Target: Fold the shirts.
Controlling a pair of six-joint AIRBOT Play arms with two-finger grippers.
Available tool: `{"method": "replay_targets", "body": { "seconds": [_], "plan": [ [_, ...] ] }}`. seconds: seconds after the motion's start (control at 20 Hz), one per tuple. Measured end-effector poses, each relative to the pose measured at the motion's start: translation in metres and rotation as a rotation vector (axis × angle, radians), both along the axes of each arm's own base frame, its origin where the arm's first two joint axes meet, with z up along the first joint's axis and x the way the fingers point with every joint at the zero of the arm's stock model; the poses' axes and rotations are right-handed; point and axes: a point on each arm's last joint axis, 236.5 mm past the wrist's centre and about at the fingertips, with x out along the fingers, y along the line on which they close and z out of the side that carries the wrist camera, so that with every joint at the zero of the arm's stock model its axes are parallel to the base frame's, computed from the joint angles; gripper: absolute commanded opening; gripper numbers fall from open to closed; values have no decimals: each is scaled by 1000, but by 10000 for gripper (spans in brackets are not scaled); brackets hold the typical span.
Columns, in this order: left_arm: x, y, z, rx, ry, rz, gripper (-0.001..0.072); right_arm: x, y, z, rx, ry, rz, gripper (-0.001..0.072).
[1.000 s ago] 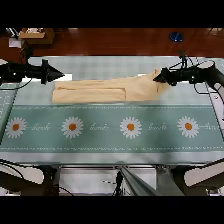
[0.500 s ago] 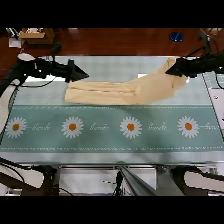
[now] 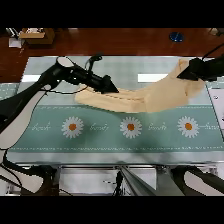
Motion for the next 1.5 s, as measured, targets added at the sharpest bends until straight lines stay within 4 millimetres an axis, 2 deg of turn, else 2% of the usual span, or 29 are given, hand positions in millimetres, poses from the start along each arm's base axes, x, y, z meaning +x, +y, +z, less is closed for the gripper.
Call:
{"method": "replay_targets", "body": {
  "seconds": [0.25,0.7,0.8,0.9,1.05,1.15,1.35,1.5],
  "plan": [
    [-31,-46,-18,57,-18,-52,24,-22,-7,17,-51,-10,-18,30],
    [-100,-134,-75,83,81,-85,24,-44,-7,46,-63,-67,-61,30],
    [-109,-153,-83,63,111,-57,23,-48,-7,51,-63,-80,-70,30],
    [-106,-160,-86,50,113,-25,22,-51,-7,53,-66,-81,-72,30],
    [-81,-149,-73,29,79,16,21,-55,-15,51,-106,-73,-84,30],
    [-51,-125,-53,27,10,47,21,-55,-23,48,-140,-73,-93,29],
    [-4,-49,10,60,-162,60,22,-49,-34,48,-190,-101,-109,29],
    [27,21,60,108,-301,127,22,-41,-30,50,-198,-130,-99,29]
  ]
}}
